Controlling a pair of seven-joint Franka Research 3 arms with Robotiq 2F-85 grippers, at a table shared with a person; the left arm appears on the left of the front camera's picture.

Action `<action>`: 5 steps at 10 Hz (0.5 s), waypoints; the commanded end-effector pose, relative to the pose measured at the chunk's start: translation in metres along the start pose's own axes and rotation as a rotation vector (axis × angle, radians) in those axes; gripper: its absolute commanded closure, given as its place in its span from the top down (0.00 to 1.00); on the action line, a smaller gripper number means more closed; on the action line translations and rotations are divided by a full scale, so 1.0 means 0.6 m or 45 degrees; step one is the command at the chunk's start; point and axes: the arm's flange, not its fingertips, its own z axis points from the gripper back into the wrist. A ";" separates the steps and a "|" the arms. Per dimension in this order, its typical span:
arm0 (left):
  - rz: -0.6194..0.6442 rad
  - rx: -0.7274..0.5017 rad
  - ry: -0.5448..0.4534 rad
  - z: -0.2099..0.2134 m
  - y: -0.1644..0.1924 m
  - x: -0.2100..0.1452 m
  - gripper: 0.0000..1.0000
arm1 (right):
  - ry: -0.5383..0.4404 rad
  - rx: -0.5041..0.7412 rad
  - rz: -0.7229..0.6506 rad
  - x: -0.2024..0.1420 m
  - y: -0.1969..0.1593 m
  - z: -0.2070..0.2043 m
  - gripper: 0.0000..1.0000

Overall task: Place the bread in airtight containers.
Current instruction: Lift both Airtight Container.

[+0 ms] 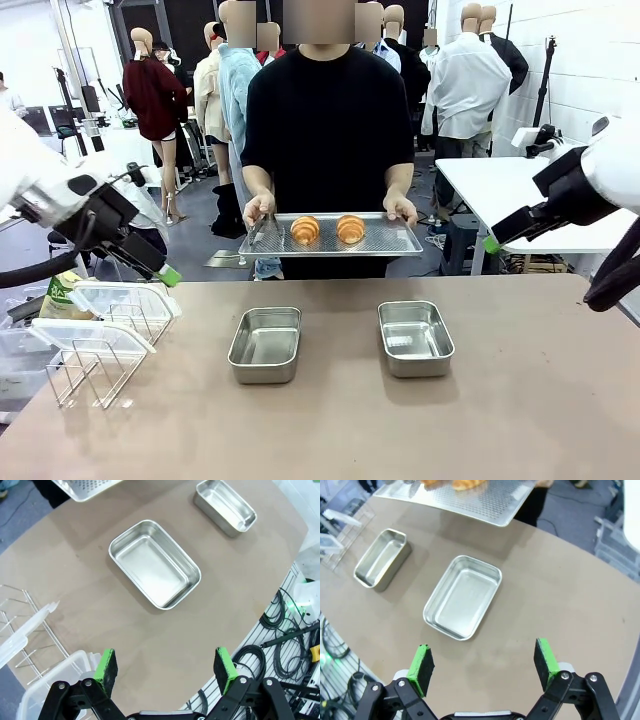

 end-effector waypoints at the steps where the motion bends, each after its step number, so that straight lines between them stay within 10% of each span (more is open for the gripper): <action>1: 0.168 0.098 0.039 -0.028 -0.007 0.026 1.00 | 0.094 -0.093 -0.171 -0.014 0.020 -0.024 1.00; 5: 0.342 0.074 0.261 -0.105 -0.011 0.057 1.00 | 0.354 -0.144 -0.296 0.014 0.022 -0.120 1.00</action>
